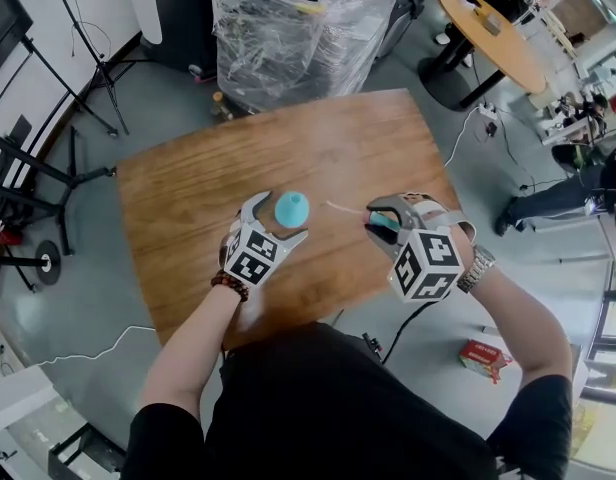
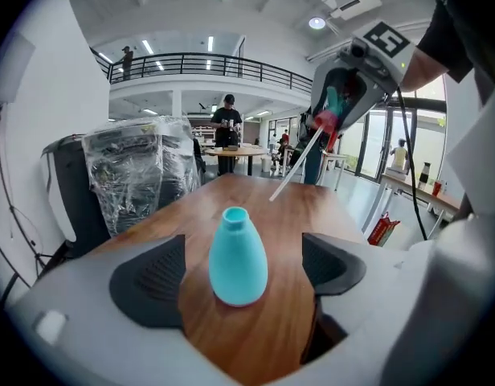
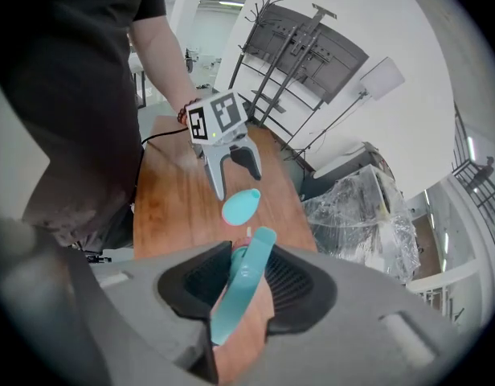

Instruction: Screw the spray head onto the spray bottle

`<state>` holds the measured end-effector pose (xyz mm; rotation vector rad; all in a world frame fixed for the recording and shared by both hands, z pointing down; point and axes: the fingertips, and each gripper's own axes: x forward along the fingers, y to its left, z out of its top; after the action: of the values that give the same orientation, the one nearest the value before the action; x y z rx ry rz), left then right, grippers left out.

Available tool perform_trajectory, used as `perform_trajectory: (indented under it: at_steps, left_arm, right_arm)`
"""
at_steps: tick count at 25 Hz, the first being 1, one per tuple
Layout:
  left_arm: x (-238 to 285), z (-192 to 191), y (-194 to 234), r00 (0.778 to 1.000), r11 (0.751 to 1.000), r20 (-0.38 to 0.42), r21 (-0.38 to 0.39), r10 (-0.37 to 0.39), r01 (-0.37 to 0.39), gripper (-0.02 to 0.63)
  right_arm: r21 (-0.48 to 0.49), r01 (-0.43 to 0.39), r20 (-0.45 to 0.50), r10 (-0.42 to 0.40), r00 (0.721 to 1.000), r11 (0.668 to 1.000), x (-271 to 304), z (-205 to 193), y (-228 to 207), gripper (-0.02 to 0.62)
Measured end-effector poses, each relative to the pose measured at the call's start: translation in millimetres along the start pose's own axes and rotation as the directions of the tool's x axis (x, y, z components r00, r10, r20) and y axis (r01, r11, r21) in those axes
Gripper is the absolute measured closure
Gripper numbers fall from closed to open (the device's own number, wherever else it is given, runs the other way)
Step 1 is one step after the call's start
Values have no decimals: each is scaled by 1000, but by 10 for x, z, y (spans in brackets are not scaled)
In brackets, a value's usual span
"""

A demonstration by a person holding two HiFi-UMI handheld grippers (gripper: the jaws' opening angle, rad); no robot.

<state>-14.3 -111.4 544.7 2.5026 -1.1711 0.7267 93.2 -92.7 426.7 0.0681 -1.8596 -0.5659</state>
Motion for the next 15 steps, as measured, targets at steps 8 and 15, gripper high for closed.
perform_trajectory:
  at_steps: [8, 15]
  left_arm:
    - [423, -346, 96, 997, 1000, -77, 28, -5, 7, 118]
    - [671, -568, 82, 991, 999, -132, 34, -36, 41, 109]
  right_arm:
    - [40, -13, 22, 12, 1000, 999, -210, 169, -120, 476]
    - [52, -21, 37, 19, 999, 998, -330, 288, -180, 476]
